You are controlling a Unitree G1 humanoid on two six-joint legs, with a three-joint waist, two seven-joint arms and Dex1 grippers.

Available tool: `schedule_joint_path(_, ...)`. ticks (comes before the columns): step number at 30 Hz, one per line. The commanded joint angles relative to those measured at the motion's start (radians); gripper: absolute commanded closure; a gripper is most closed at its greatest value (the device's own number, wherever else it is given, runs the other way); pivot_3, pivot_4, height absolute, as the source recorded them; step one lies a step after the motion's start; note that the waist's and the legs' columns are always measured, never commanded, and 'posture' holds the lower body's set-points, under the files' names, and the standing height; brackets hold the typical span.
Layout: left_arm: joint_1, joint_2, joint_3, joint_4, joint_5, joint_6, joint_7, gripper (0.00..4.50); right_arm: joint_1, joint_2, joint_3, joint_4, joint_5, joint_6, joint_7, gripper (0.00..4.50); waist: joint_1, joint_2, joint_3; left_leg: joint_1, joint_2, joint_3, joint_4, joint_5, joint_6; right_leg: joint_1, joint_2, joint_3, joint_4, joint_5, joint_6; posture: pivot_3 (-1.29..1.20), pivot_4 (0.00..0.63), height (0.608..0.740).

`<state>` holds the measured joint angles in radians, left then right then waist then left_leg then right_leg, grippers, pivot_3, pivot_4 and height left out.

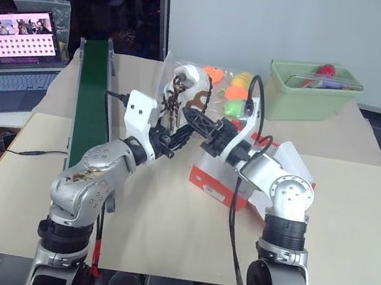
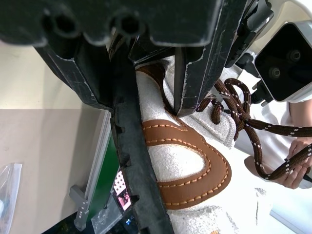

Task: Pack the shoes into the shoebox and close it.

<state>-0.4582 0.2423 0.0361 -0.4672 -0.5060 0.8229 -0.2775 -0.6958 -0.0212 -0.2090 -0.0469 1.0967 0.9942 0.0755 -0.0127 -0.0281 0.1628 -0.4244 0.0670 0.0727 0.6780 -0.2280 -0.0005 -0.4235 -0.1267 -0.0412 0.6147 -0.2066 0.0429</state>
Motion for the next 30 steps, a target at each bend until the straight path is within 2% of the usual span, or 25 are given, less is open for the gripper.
schedule_joint_path(1, -0.014, -0.011, -0.015, -0.034, -0.032, -0.009, -0.022, 2.25, -0.017, 0.007, -0.019, -0.044, 0.009, -0.041, -0.006, 2.97, 0.0, 0.0, 0.0, 0.0, 0.0, 0.0, 0.0, 0.0, 0.0, 0.0, 0.0, 0.0, 0.0, 0.0, 0.0, 0.0, 0.15, 0.729)
schedule_joint_path(7, -0.01, -0.008, -0.015, -0.037, -0.033, -0.01, -0.02, 2.25, -0.013, 0.01, -0.017, -0.065, 0.019, -0.037, -0.015, 3.39, 0.0, 0.0, 0.0, 0.0, 0.0, 0.0, 0.0, 0.0, 0.0, 0.0, 0.0, 0.0, 0.0, 0.0, 0.0, 0.0, 0.15, 0.729)
schedule_joint_path(17, 0.007, -0.002, -0.005, -0.043, -0.045, -0.006, -0.024, 2.25, -0.009, 0.009, -0.01, -0.071, 0.028, -0.026, -0.024, 3.53, 0.0, 0.0, 0.0, 0.0, 0.0, 0.0, 0.0, 0.0, 0.0, 0.0, 0.0, 0.0, 0.0, 0.0, 0.0, 0.0, 0.15, 0.729)
schedule_joint_path(22, 0.001, 0.008, -0.01, -0.044, -0.039, -0.012, -0.033, 0.51, -0.008, 0.014, -0.012, -0.066, 0.029, -0.032, -0.026, 3.53, 0.0, 0.0, 0.0, 0.0, 0.0, 0.0, 0.0, 0.0, 0.0, 0.0, 0.0, 0.0, 0.0, 0.0, 0.0, 0.0, 0.15, 0.729)
schedule_joint_path(30, 0.026, 0.032, -0.005, -0.081, -0.039, -0.026, -0.045, 0.51, -0.025, 0.036, -0.062, -0.053, -0.032, -0.139, -0.087, 3.53, -0.002, 0.0, 0.0, 0.0, 0.0, 0.0, 0.0, 0.0, 0.0, -0.001, 0.0, 0.0, 0.0, 0.0, 0.0, 0.0, 0.15, 0.729)
